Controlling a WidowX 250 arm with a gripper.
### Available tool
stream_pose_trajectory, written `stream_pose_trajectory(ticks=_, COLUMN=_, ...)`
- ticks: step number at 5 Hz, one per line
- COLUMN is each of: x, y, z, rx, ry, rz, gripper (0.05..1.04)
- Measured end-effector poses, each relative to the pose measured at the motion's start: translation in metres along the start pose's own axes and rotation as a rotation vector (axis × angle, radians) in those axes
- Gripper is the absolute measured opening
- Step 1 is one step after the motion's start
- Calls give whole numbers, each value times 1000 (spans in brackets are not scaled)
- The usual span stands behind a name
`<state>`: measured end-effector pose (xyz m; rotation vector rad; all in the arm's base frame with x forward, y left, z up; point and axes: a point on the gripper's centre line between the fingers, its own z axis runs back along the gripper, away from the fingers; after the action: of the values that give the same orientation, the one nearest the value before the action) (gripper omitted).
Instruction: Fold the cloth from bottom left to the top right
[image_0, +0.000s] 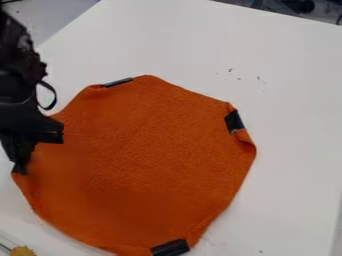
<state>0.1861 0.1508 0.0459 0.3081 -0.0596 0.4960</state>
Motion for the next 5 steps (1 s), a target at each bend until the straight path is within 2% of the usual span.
stream_pose_trajectory(ticks=1, x=18, y=-17, z=25, rx=45, ry=-24, rz=-53, gripper=67)
stream_pose_trajectory(ticks=2, x=39, y=-39, z=31, rx=20, ry=-52, rz=-120, gripper=67)
stream_pose_trajectory(ticks=5, x=85, y=-98, z=10, rx=-115, ry=-82, rz=-302, gripper=67)
